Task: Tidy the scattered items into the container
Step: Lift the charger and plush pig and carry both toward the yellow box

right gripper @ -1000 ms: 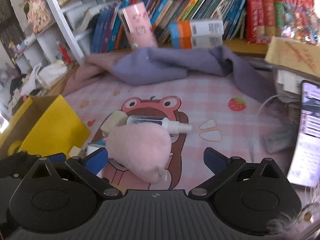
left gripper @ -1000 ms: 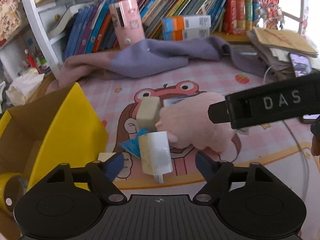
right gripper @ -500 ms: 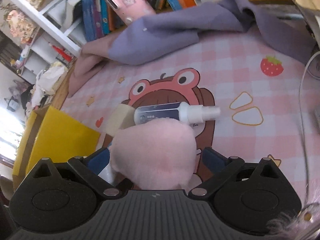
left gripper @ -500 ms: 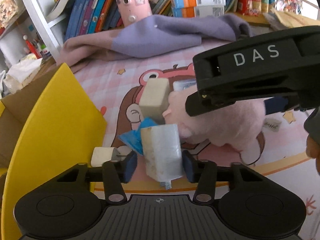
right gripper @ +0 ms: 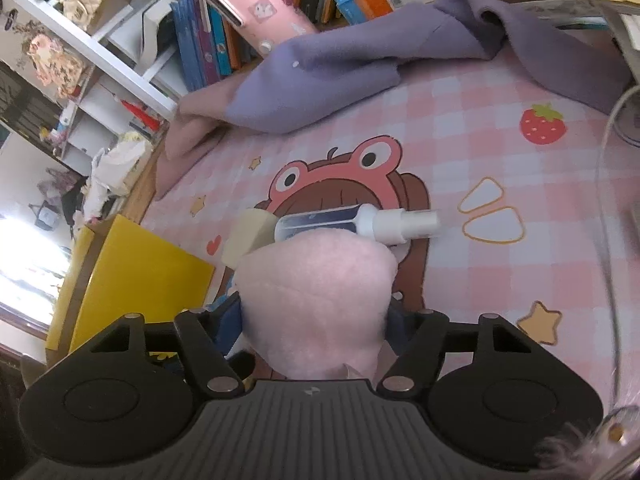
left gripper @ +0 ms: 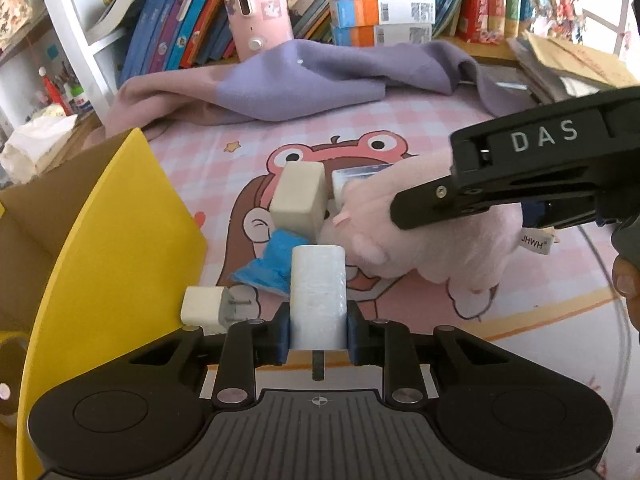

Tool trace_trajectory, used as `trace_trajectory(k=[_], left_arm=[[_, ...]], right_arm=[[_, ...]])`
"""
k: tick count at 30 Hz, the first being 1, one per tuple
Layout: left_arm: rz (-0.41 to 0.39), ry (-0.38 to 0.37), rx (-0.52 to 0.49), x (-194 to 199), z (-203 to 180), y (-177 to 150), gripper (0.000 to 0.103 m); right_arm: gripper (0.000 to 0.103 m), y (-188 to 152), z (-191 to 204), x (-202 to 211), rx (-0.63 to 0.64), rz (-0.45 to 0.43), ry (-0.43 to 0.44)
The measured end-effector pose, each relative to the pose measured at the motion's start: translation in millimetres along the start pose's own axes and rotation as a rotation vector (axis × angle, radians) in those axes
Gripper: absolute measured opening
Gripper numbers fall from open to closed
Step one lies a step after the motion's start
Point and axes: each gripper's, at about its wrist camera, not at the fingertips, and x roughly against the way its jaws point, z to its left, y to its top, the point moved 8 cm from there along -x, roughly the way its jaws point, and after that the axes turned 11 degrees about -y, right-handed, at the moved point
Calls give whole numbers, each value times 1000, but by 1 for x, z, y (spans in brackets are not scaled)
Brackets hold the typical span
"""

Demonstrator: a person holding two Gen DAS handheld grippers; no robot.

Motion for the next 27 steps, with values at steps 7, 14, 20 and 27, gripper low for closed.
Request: trace_trajectory(k=[7, 14, 20, 27], left_arm=[[-24, -56, 4, 21, -12, -4, 25], [-47, -89, 20, 42, -11, -13, 25], [-98, -122, 39, 65, -8, -24, 25], [-163, -192, 45, 95, -11, -40, 25]], right_arm=[[66, -11, 3, 24, 17, -36, -2], [67, -24, 7, 47, 44, -70, -28], [67, -37, 15, 68, 75, -102, -62], [67, -59, 32, 99, 106, -189, -128]])
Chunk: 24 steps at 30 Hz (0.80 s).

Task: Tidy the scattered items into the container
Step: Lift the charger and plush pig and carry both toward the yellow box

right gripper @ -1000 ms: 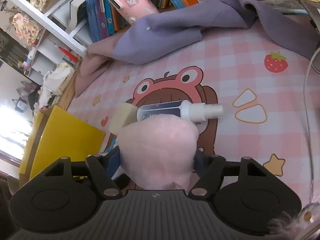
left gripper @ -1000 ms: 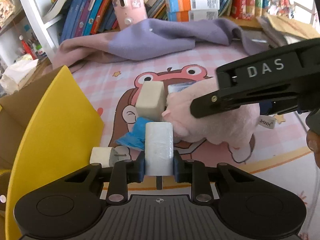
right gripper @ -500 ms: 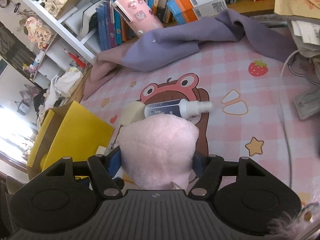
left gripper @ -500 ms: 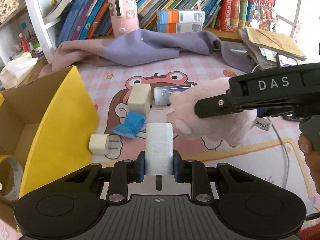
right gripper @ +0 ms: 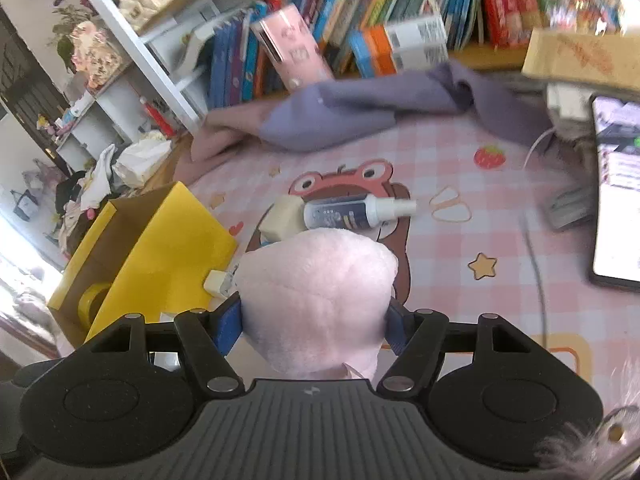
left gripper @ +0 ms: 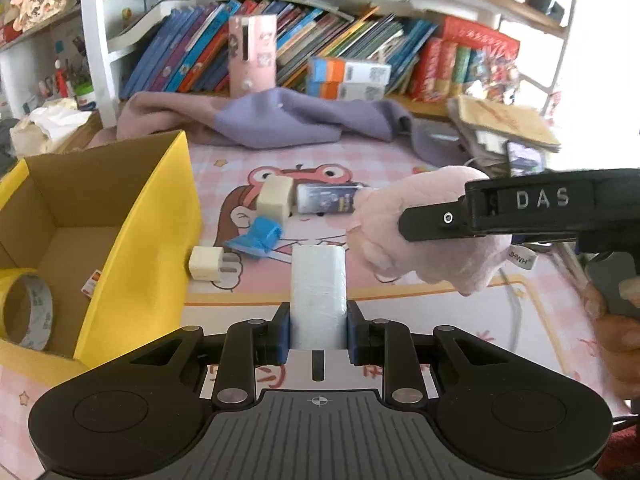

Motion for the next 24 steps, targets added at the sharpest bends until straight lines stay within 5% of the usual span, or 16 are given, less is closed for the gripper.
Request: trace_trajectory(k=[9, 24], left_arm=[[-88, -61, -63, 48, 2, -9, 25], [-98, -138, -70, 119, 30, -70, 25]], right_arm=[[67, -32, 18, 43, 53, -87, -101], [67, -107, 71, 97, 16, -129, -207]])
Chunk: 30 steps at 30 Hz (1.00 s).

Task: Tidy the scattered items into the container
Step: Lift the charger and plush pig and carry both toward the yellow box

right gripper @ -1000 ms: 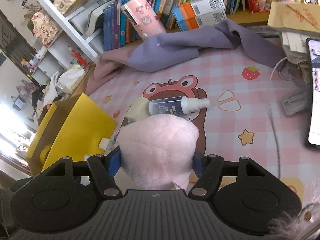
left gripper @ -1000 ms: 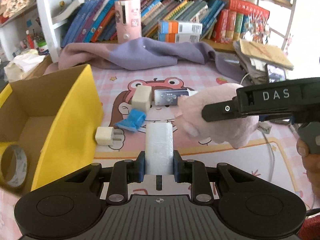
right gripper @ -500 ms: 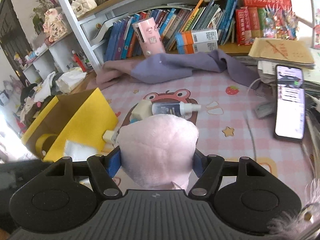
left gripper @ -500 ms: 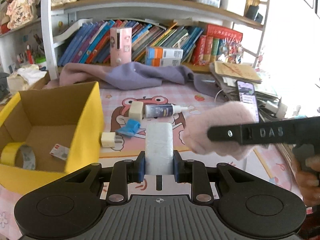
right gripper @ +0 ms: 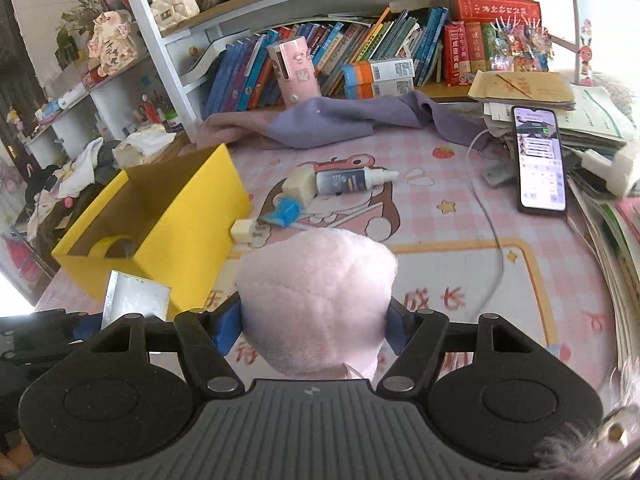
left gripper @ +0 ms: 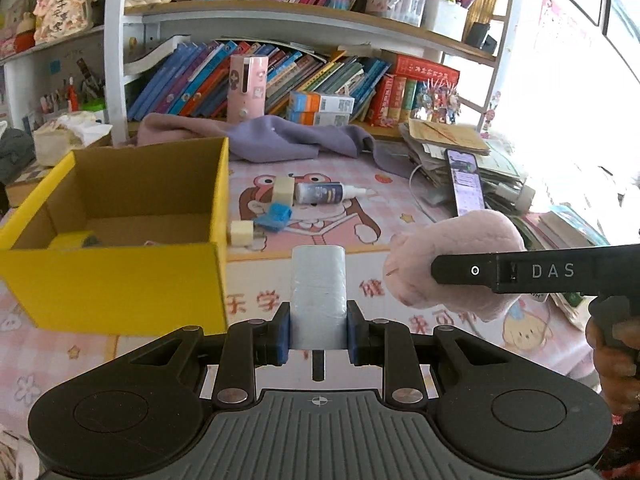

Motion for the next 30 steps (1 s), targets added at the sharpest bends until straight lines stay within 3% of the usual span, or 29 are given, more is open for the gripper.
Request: trace_trajectory(k=[12, 30], left_arm=[[24, -13, 2, 52, 9, -45, 25], [-21, 93, 134, 114, 59, -80, 25]], right_arm=[[67, -64, 47, 42, 27, 32, -6], [67, -102, 129, 56, 181, 96, 117]])
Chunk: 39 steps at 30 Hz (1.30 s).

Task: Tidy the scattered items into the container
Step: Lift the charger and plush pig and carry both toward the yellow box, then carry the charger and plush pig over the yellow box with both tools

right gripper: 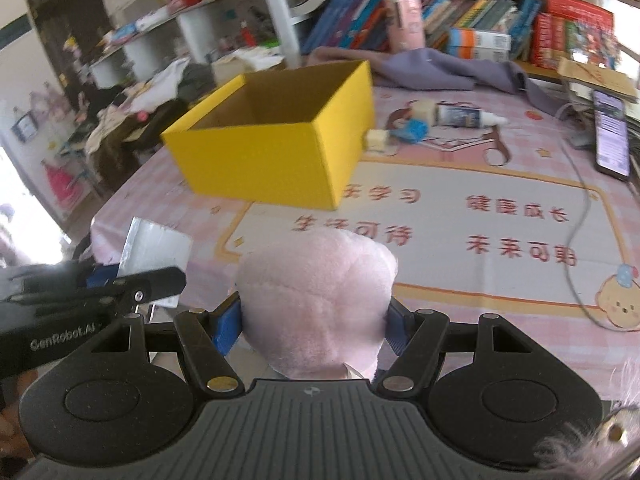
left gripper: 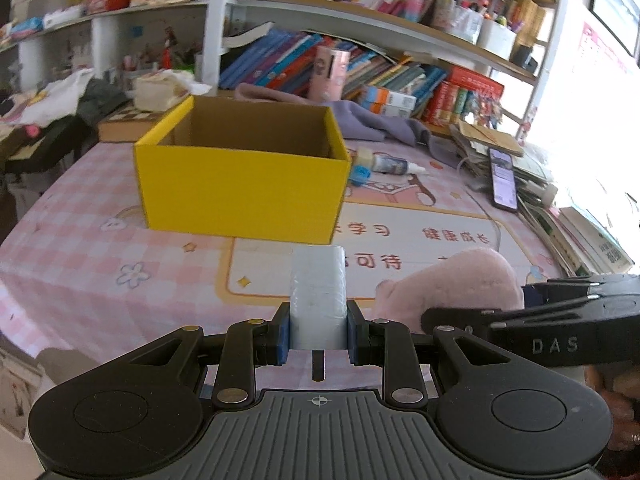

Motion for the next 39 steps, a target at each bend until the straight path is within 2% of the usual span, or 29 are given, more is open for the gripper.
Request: trace_trajectory(k=[14, 25, 31, 39], left_arm=[[-21, 57, 40, 22, 35, -4, 25], [-32, 103, 59, 26, 58, 5, 25], [-49, 116, 59, 21, 68, 19, 25], [-93, 125, 23, 10, 74, 57, 25]], right_arm=[[67, 5, 47, -10, 73, 0, 65], [67, 21, 74, -25, 118, 3, 112], [67, 35, 80, -35, 132, -15, 125], [67, 76, 77, -45, 129, -98, 128]])
